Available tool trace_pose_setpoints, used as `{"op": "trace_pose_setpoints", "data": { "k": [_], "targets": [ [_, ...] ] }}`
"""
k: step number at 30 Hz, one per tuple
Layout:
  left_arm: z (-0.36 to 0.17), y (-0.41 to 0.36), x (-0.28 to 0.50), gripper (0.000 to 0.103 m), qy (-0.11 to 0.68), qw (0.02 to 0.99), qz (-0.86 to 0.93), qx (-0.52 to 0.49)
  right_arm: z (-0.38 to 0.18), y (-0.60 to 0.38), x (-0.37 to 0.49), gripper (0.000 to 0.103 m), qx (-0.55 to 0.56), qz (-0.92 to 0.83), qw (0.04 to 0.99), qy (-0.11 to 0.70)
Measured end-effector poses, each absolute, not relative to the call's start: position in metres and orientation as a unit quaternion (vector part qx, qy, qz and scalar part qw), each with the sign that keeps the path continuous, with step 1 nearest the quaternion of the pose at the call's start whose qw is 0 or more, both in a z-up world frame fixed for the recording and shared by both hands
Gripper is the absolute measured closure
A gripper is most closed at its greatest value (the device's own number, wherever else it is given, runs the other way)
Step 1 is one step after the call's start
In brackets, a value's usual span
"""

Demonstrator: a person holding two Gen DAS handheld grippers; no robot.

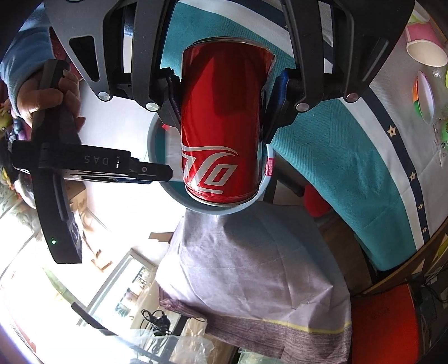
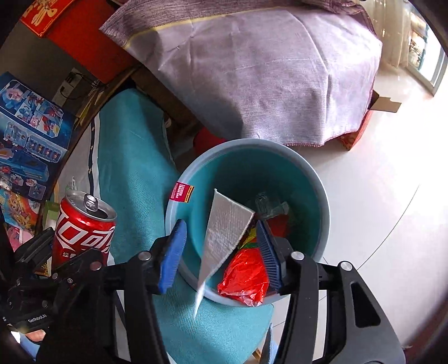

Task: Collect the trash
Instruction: 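Carry paper towel and cola can over the bin, open the right gripper, then open the left gripper to drop the red cola can into the bin, then move both grippers back from the bin toward the table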

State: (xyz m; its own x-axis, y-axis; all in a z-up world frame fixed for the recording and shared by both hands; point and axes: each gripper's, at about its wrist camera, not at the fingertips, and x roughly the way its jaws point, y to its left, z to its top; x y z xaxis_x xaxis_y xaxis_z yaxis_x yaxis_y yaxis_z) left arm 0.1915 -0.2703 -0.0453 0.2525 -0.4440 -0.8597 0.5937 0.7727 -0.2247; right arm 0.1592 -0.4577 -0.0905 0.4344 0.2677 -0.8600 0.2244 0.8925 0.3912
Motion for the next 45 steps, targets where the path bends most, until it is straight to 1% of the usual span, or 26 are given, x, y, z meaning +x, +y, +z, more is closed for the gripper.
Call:
{"op": "trace_pose_setpoints", "data": {
  "k": [1,3,8,15,16,23,25,26,28,29,37,45],
  "targets": [
    [-0.047,-0.272,0.192,0.052,0.517,0.786,-0.330,0.073,-0.090,-0.460,0.160,0.047,0.233,0.012,0.815,0.531],
    [-0.050,-0.278,0.194,0.052,0.520,0.783,-0.333,0.075,-0.089,-0.465,0.159,0.037,0.236,0.007,0.815,0.529],
    [-0.058,-0.294,0.195,0.052,0.526,0.775,-0.341,0.083,-0.087,-0.476,0.153,0.028,0.233,-0.008,0.818,0.526],
    [-0.068,-0.312,0.195,0.049,0.532,0.767,-0.344,0.099,-0.085,-0.489,0.147,0.026,0.243,-0.030,0.815,0.525],
    [-0.069,-0.312,0.195,0.044,0.532,0.768,-0.343,0.099,-0.085,-0.490,0.146,0.026,0.243,-0.033,0.815,0.525],
    [-0.067,-0.304,0.199,0.025,0.529,0.777,-0.328,0.095,-0.085,-0.488,0.147,0.026,0.245,-0.036,0.812,0.528],
    [-0.064,-0.299,0.199,0.015,0.526,0.781,-0.325,0.091,-0.085,-0.486,0.149,0.026,0.244,-0.036,0.810,0.532],
    [-0.062,-0.296,0.198,0.014,0.523,0.784,-0.322,0.089,-0.085,-0.485,0.149,0.026,0.244,-0.036,0.809,0.533],
    [-0.061,-0.291,0.197,0.010,0.523,0.785,-0.320,0.084,-0.085,-0.483,0.151,0.023,0.243,-0.037,0.808,0.536],
    [-0.060,-0.288,0.197,0.008,0.525,0.785,-0.319,0.082,-0.085,-0.482,0.151,0.020,0.242,-0.037,0.808,0.537],
    [-0.055,-0.267,0.187,0.007,0.529,0.787,-0.310,0.064,-0.079,-0.464,0.149,0.019,0.232,-0.034,0.802,0.550],
    [-0.032,-0.231,0.171,0.006,0.508,0.806,-0.298,0.061,-0.067,-0.433,0.144,0.019,0.212,-0.022,0.807,0.551]
  ]
}}
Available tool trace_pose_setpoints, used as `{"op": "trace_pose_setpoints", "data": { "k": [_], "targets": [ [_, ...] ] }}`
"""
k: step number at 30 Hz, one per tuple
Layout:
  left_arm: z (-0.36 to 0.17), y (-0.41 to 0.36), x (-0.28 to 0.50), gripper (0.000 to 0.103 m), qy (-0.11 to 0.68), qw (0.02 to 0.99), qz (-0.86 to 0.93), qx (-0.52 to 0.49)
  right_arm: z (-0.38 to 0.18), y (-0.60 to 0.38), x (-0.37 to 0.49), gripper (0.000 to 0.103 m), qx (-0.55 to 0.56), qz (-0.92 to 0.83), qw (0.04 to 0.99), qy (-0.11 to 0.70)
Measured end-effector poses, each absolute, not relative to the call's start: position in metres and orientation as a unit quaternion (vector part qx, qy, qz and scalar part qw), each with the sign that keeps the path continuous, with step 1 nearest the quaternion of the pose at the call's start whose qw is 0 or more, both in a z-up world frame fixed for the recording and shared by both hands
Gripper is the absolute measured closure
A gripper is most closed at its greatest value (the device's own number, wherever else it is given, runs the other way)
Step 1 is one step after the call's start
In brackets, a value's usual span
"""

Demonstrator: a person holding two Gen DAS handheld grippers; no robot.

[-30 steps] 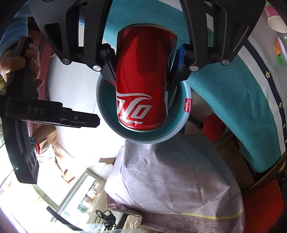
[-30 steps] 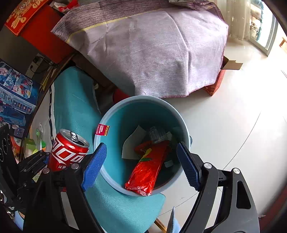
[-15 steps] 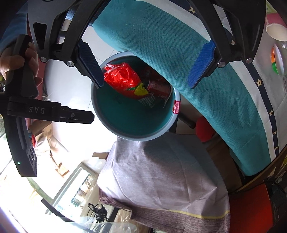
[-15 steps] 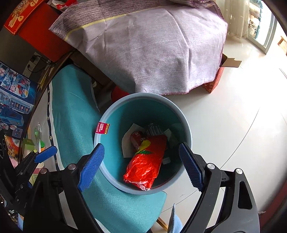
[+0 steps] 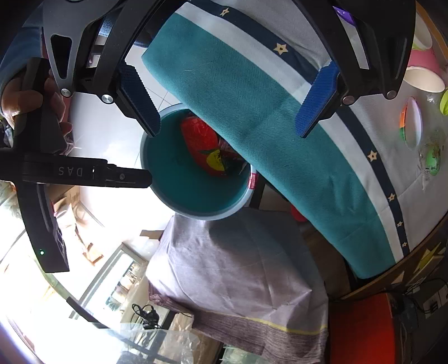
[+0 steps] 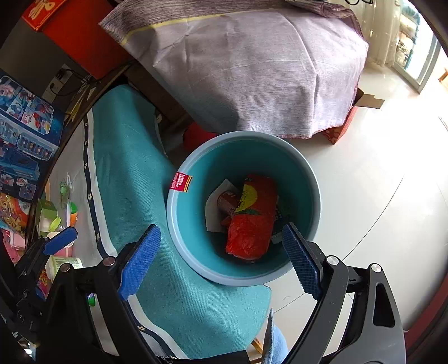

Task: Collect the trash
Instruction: 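Move both grippers back from the bin toward the table, then grasp the white Swisse Liver Detox jar with the right gripper while the left grasps the pink paper cup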

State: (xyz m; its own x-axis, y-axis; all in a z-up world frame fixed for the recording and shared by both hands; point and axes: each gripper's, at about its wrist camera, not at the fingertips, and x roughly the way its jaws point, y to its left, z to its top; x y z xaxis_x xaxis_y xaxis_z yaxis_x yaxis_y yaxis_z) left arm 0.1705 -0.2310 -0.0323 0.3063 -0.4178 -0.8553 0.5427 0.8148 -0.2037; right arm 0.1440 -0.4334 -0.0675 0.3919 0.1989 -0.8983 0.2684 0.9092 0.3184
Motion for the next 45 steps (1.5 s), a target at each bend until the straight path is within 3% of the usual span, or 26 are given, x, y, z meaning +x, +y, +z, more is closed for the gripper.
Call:
{"op": "trace_pose_setpoints", "data": {
  "k": [24,41,43,45],
  "targets": [
    [0.013,-0.021,0.124,0.004,0.456,0.872,-0.180,0.000,-0.030,-0.239,0.141,0.019,0.104,0.102,0.815,0.560],
    [-0.055,0.118,0.093,0.004,0.497,0.859,-0.094,-0.080,-0.060,-0.105,0.124,0.019,0.016,0.175,0.803,0.570],
    [-0.060,0.124,0.092,0.004,0.501,0.855,-0.093,-0.092,-0.063,-0.091,0.123,0.022,0.000,0.179,0.803,0.569],
    [-0.063,0.128,0.092,0.004,0.502,0.854,-0.095,-0.098,-0.063,-0.080,0.124,0.033,-0.008,0.182,0.805,0.565]
  ]
}}
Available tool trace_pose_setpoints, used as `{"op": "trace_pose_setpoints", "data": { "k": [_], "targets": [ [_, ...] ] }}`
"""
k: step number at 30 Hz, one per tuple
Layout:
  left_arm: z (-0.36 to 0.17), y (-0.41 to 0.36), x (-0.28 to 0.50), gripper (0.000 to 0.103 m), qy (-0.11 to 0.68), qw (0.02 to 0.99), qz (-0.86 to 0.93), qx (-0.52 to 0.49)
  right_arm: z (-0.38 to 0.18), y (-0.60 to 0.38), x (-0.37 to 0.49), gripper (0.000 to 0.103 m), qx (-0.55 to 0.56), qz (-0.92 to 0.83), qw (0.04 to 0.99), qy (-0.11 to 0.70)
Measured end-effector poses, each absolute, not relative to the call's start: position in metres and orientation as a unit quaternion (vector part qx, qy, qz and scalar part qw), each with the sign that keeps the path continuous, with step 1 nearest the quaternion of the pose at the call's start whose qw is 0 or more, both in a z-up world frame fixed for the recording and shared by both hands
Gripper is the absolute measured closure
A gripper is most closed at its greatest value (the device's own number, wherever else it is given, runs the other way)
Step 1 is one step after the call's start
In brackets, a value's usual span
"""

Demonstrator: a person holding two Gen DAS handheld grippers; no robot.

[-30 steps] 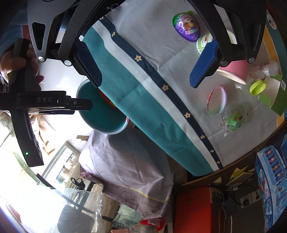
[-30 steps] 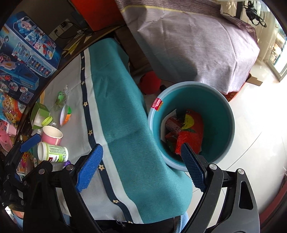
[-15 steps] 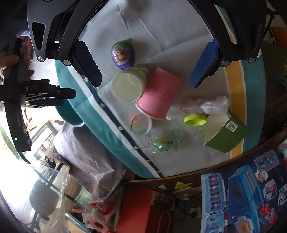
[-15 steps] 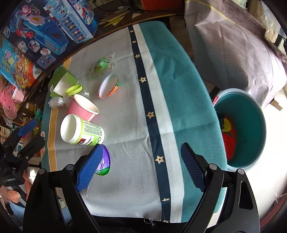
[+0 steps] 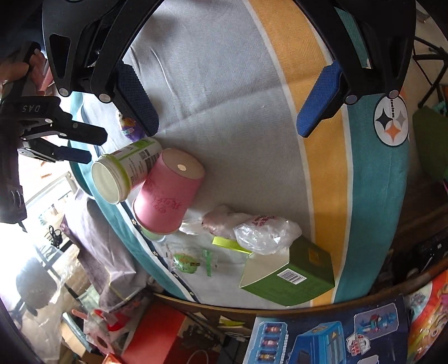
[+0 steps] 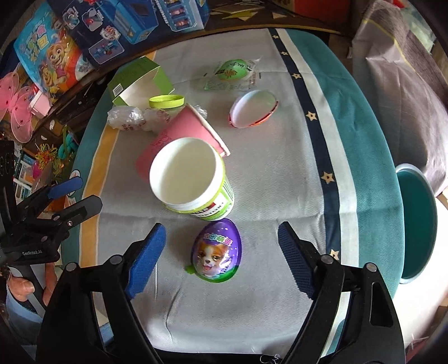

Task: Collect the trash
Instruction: 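Grasp the white Swisse Liver Detox jar with the right gripper while the left grasps the pink paper cup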

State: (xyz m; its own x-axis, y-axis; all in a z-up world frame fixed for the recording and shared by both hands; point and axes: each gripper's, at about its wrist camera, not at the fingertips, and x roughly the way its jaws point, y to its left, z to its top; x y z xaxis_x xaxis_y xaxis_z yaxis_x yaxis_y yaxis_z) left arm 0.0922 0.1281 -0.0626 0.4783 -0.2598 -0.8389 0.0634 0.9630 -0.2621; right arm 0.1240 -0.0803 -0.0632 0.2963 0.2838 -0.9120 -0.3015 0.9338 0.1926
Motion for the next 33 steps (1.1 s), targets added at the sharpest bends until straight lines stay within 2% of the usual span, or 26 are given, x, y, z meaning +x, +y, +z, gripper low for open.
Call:
{"op": "trace_pose_setpoints", "data": {
  "k": [2,7,8,9,16,29,33],
  "targets": [
    [-0.064,0.129,0.093,0.004,0.503,0.853,-0.098,-0.100,-0.063,-0.073,0.127,0.037,-0.011,0.185,0.805,0.563],
    [-0.068,0.124,0.098,0.004,0.506,0.850,-0.111,-0.097,-0.062,-0.063,0.138,0.037,-0.011,0.184,0.813,0.553],
    [-0.068,0.123,0.099,0.004,0.506,0.850,-0.113,-0.096,-0.061,-0.063,0.141,0.041,-0.011,0.184,0.815,0.549],
    [-0.068,0.121,0.101,0.004,0.506,0.849,-0.116,-0.097,-0.059,-0.063,0.144,0.055,-0.009,0.186,0.817,0.545],
    [-0.065,0.103,0.114,0.004,0.507,0.847,-0.133,-0.085,-0.052,-0.089,0.182,0.055,0.041,0.170,0.812,0.556],
    [-0.080,0.054,0.162,0.004,0.528,0.832,-0.163,-0.041,-0.084,-0.120,0.226,0.055,0.072,0.134,0.787,0.598],
    [-0.084,0.043,0.173,0.004,0.538,0.826,-0.167,-0.025,-0.096,-0.122,0.233,0.048,0.078,0.139,0.775,0.612]
  ]
}}
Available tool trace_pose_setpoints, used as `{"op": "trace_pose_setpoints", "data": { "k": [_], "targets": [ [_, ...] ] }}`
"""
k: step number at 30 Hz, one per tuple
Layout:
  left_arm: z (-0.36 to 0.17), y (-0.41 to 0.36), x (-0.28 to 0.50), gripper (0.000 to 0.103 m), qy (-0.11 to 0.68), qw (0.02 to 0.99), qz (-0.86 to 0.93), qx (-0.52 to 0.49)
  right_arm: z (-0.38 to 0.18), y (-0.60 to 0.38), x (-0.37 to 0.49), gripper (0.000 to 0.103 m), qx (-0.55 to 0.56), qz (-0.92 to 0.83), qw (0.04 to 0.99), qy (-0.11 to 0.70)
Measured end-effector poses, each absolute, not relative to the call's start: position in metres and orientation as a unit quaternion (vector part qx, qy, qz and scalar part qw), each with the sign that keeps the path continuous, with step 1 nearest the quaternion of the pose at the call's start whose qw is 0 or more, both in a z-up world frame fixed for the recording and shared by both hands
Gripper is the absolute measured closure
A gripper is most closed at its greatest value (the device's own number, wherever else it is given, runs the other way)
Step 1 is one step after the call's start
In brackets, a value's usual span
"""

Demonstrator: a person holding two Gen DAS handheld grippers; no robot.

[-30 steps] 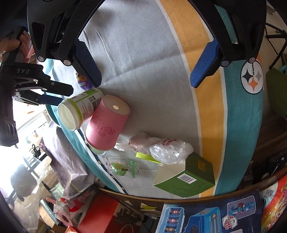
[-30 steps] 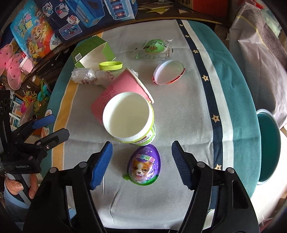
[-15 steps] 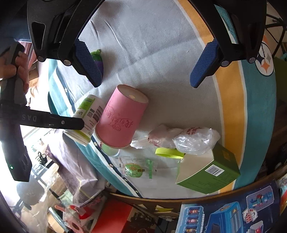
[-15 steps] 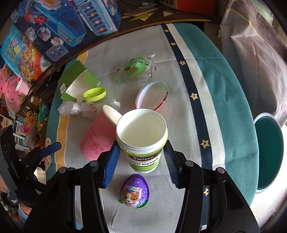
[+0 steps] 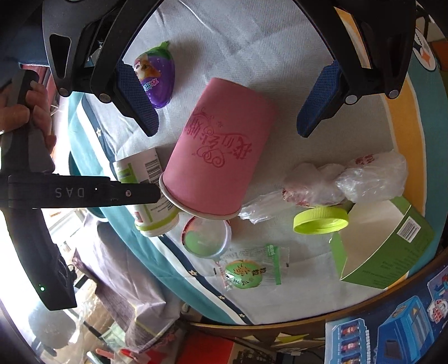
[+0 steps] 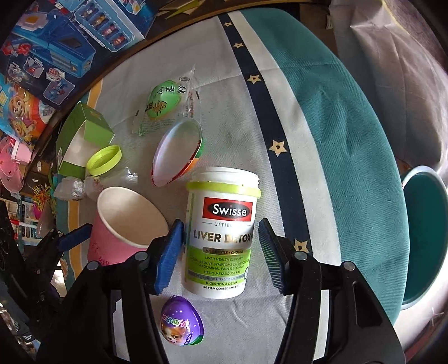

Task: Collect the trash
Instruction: 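Grasp the white Swisse Liver Detox jar with the right gripper while the left grasps the pink paper cup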

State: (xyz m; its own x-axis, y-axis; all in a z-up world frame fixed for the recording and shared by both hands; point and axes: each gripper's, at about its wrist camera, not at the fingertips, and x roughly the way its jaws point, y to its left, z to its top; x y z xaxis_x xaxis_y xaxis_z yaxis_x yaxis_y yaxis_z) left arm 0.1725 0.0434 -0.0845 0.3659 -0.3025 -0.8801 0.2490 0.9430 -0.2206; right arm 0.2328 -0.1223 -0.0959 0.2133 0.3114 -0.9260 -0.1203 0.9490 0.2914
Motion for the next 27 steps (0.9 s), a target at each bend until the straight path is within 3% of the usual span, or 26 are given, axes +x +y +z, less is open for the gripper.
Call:
{"op": "trace_pose_setpoints", "data": {
  "k": [9,12,27],
  "targets": [
    [-0.096,0.023,0.185,0.005,0.546,0.820,-0.173,-0.001,-0.100,-0.128,0.229,0.053,0.075,0.156,0.775,0.608],
    [-0.096,0.018,0.183,0.035,0.538,0.826,-0.166,0.007,-0.096,-0.144,0.224,0.053,0.095,0.152,0.778,0.602],
    [-0.043,-0.011,0.163,0.036,0.499,0.852,-0.160,-0.024,-0.079,-0.223,0.190,0.053,0.171,0.139,0.789,0.574]
  ]
}}
